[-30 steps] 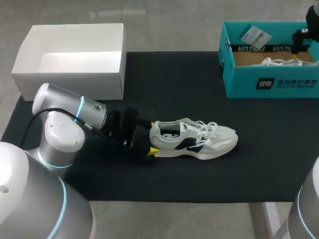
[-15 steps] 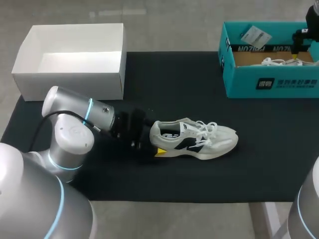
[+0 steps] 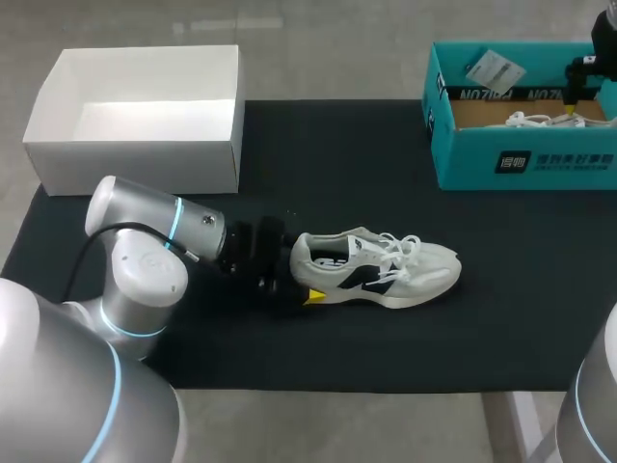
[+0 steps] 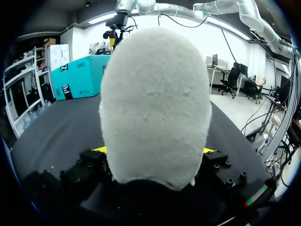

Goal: Take the shoe out of the shoebox, open the shoe tongue, remove and reinsert the insole, then place the shoe into the shoebox

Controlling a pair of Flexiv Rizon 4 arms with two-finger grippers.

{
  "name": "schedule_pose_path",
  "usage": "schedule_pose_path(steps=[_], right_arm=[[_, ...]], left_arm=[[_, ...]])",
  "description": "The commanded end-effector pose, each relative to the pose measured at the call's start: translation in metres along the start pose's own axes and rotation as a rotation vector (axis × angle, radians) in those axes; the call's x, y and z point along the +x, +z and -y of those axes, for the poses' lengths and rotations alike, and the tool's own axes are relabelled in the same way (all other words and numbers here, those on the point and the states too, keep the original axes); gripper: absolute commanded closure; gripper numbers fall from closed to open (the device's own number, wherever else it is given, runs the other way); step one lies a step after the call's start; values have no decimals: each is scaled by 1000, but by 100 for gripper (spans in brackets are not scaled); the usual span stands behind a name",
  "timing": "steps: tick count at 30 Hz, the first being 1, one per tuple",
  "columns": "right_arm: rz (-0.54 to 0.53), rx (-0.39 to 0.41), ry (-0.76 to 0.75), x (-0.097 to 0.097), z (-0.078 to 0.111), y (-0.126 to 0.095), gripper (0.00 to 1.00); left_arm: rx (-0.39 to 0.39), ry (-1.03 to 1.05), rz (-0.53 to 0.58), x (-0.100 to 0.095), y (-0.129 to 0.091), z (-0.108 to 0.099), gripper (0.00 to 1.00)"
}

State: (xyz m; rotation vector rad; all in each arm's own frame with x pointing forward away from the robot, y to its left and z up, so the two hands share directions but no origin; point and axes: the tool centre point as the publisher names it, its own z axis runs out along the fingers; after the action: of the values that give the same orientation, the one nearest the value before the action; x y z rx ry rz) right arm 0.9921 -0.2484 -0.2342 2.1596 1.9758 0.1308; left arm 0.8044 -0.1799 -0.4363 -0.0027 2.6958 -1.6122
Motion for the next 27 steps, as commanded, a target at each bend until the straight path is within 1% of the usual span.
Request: schedule_pose_path(steps=[1, 14, 16, 17, 20, 21, 22, 23, 24, 25, 26, 27], right_arm=[[0, -2, 1, 0, 1, 0, 0], [0, -2, 1, 0, 1, 0, 0], [48, 29, -6, 6, -2, -8, 0], [69, 45, -7, 12, -2, -11, 0], [130, 82, -9, 40, 5, -18, 0], [130, 81, -8, 47, 7, -18, 0], [141, 92, -6, 59, 12, -19, 0], [145, 97, 3, 65, 15, -20, 0], [129, 93, 9, 78, 21, -20, 0], [127, 93, 11, 86, 24, -21, 0], [136, 96, 10, 98, 30, -21, 0], [139, 95, 10, 104, 33, -21, 0]], left_arm=[[10, 3, -2, 0, 4, 1, 100], [5, 10, -11, 1, 2, 3, 100], [5, 10, -11, 1, 2, 3, 100], [5, 10, -11, 1, 2, 3, 100], [5, 10, -11, 1, 2, 3, 100], [5, 10, -11, 1, 2, 3, 100], [5, 10, -11, 1, 2, 3, 100], [5, 10, -11, 1, 2, 3, 100], [5, 10, -11, 1, 2, 3, 100], [5, 10, -11, 1, 2, 3, 100], [5, 10, -11, 1, 2, 3, 100], [5, 10, -11, 1, 2, 3, 100]])
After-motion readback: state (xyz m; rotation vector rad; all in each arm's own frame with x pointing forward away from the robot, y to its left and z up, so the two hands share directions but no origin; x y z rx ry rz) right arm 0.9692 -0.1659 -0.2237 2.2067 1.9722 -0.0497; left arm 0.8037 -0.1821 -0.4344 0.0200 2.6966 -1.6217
